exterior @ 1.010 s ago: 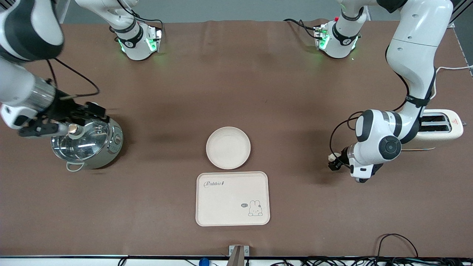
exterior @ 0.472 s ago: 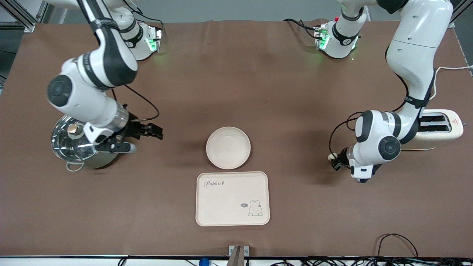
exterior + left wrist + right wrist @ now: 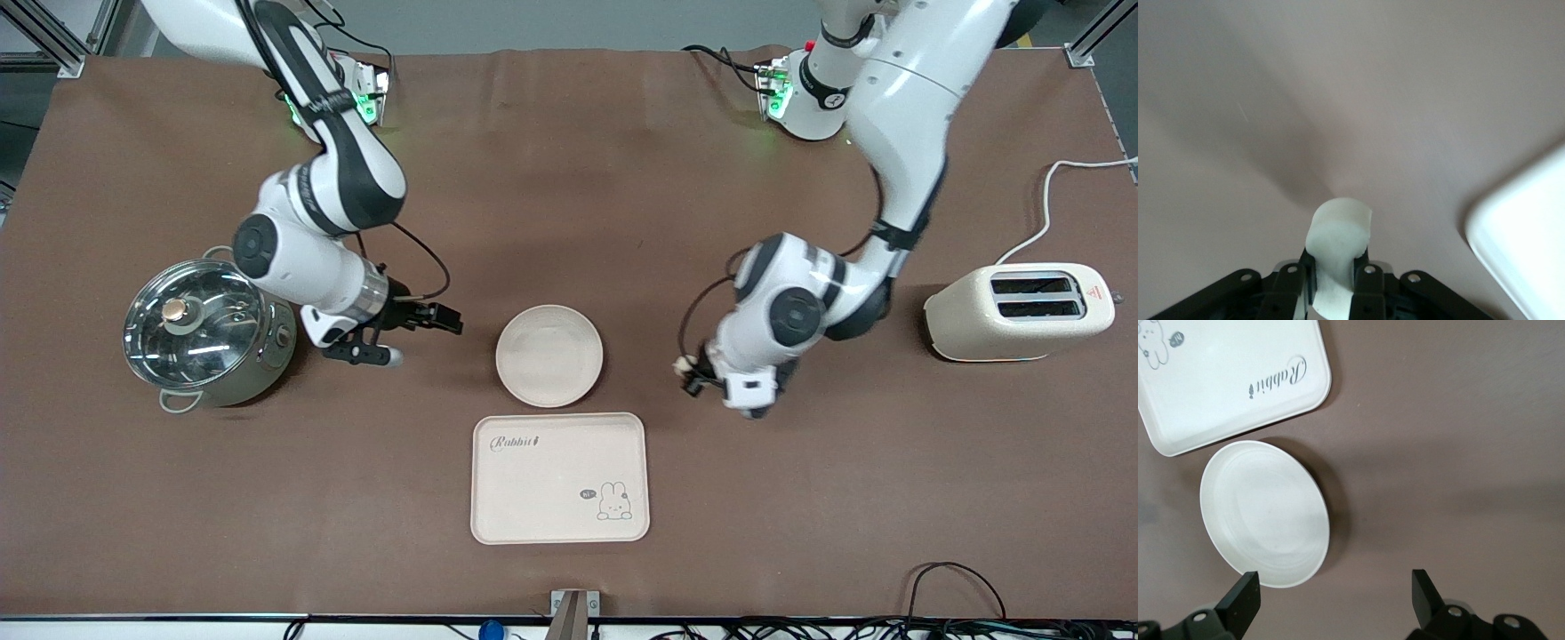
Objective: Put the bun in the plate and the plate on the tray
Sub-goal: 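Lower the bun onto the plate while the right gripper grips the rim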
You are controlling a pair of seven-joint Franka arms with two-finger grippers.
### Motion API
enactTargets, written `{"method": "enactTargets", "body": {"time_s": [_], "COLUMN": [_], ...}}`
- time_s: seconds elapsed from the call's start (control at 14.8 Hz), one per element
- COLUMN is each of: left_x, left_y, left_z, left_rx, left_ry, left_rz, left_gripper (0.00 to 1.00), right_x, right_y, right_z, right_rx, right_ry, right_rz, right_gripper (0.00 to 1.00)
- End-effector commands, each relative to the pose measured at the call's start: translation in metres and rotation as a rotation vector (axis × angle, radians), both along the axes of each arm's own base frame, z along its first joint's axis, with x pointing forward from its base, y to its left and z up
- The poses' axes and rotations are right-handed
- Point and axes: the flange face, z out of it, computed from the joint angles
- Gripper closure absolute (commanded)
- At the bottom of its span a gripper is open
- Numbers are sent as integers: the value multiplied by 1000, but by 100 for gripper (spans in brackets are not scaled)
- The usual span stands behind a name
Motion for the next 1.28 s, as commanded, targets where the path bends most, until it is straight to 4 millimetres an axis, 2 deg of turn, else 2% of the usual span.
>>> {"method": "enactTargets", "body": {"time_s": [0.0,0.13,0.27,0.34,0.47,0.54,0.61,0.67,0.74,0.81,1.01,1.15,1.21], "left_x": [-12,-18,-22,-36,-52,-60,-66,-69,-71,-71,-59,-46,-35], "left_y": [-73,-111,-135,-158,-176,-181,-187,-188,-191,-190,-182,-172,-163], "left_z": [-14,-25,-30,-29,-37,-46,-50,-54,-53,-54,-38,-11,14], "left_rx": [-18,-58,-121,-151,-157,-149,-144,-136,-136,-135,-134,-129,-122], "left_ry": [5,-20,-70,-94,-91,-82,-80,-81,-85,-84,-107,-134,-145], "left_rz": [52,54,108,98,82,69,55,45,32,33,45,58,69], "left_gripper": [70,68,67,67,65,60,46,16,0,0,0,0,0], "right_x": [-3,-11,-16,-18,-18,-14,-11,-9,-7,-7,-5,-2,-1], "right_y": [16,32,41,48,55,56,58,59,62,67,77,78,79], "right_z": [-45,-52,-69,-72,-77,-76,-79,-80,-81,-85,-94,-103,-105], "right_rx": [5,0,-12,-15,-17,-15,-15,-13,-11,-13,-15,-20,-22], "right_ry": [8,14,17,0,-14,-26,-28,-31,-33,-31,-35,-55,-66], "right_rz": [-54,-25,-14,-8,-4,-4,-5,-3,-1,5,22,15,14], "right_gripper": [0,0,0,0,0,0,0,0,0,1,14,26,34]}}
